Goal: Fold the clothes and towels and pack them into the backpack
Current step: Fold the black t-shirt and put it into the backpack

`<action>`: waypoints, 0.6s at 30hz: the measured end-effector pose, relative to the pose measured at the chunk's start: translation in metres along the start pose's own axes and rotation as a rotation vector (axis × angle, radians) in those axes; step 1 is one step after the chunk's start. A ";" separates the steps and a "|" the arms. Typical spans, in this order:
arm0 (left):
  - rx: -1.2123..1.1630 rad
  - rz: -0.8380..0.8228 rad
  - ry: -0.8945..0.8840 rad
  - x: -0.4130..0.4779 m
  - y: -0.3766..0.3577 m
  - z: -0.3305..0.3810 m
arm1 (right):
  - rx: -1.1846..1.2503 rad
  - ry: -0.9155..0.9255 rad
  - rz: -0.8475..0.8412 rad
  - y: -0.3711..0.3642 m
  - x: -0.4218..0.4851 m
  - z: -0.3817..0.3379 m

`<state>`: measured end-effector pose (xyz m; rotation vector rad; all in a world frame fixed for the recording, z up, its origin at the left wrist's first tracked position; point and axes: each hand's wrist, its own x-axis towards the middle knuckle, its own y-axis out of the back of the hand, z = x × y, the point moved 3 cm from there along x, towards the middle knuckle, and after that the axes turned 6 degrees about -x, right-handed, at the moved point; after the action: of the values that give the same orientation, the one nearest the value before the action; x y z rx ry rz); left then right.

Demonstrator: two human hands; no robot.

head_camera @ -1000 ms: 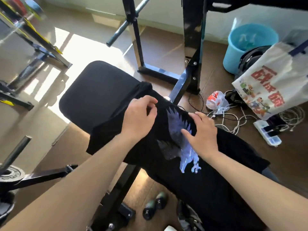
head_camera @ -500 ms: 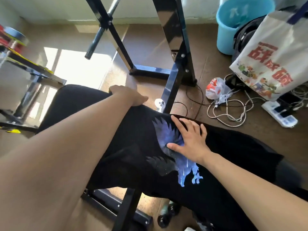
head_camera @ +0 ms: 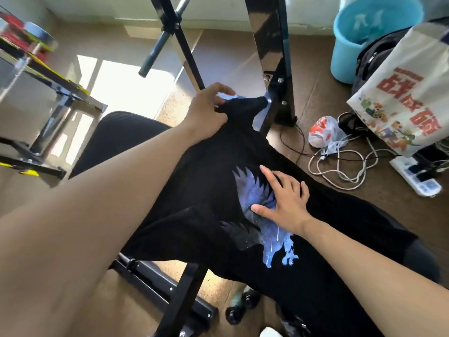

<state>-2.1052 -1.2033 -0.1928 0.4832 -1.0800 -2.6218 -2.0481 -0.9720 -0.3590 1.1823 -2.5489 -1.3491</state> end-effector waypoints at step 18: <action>0.337 0.054 -0.243 -0.156 0.023 -0.054 | -0.110 0.305 0.394 0.041 -0.045 -0.041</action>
<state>-1.9393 -1.1963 -0.1807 0.1978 -1.6011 -2.5054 -2.0261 -0.9583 -0.2903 0.7449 -2.2980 -1.1050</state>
